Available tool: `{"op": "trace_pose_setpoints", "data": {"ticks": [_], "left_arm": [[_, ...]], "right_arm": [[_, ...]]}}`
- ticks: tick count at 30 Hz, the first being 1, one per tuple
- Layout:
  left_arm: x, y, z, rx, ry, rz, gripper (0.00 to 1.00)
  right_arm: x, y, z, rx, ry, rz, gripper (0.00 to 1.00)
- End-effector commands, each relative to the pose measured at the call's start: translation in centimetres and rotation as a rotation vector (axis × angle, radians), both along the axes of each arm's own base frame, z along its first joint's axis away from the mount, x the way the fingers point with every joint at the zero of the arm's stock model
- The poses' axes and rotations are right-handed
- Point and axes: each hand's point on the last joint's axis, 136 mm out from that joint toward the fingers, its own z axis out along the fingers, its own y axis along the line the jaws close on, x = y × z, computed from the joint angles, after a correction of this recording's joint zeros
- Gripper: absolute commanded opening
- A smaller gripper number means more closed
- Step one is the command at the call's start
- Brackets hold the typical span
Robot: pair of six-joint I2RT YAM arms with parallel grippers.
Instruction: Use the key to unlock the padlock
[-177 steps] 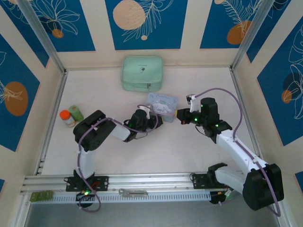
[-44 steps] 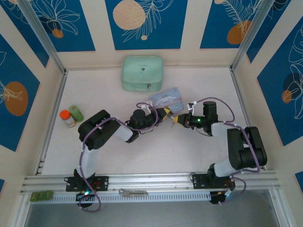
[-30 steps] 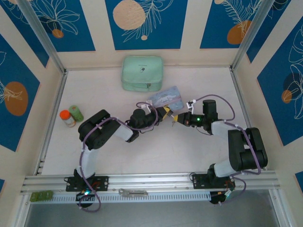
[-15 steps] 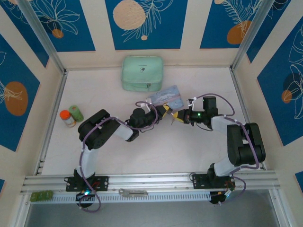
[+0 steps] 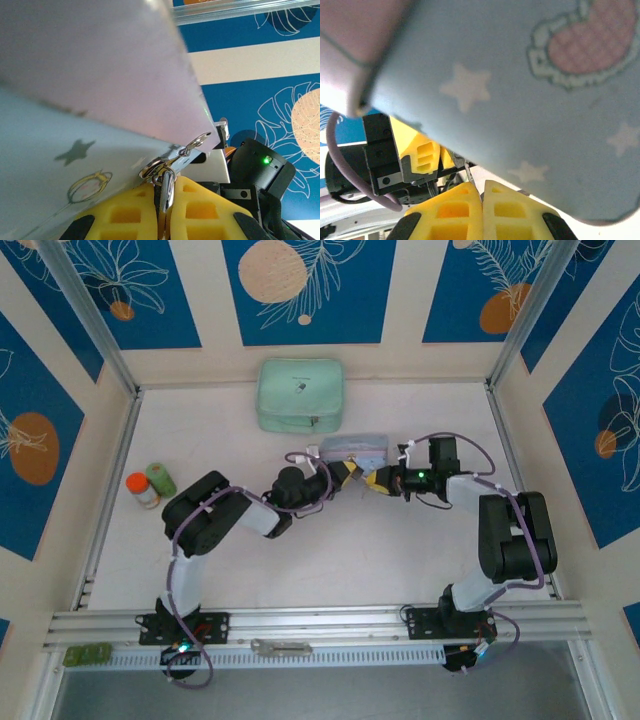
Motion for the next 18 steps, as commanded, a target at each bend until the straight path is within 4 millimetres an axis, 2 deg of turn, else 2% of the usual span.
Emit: {"op": "trace_pose_setpoints", "data": {"ticks": [1,6,10,14,18], "left_arm": [[-10.9,-4.6,5.3,-0.113,-0.134,-0.479,0.00],[-10.9,-5.5,5.8,-0.138,-0.137,-0.482,0.00],[-11.1,-5.7,6.2,-0.153,-0.148,-0.495,0.00],[-11.5,-5.7,6.3,-0.151,-0.155,-0.514,0.00],[-11.7,-5.8,6.3,-0.148,-0.153,-0.520,0.00]], "right_arm": [[4.6,0.0,1.5,-0.143,-0.207,-0.103,0.00],[4.3,1.6,0.5,-0.160,-0.200,-0.127,0.00],[5.0,0.7,-0.1,-0.210,-0.207,-0.180,0.00],[6.0,0.5,0.2,-0.235,-0.232,-0.201,0.00],[6.5,1.2,0.9,-0.260,-0.291,-0.198,0.00]]}}
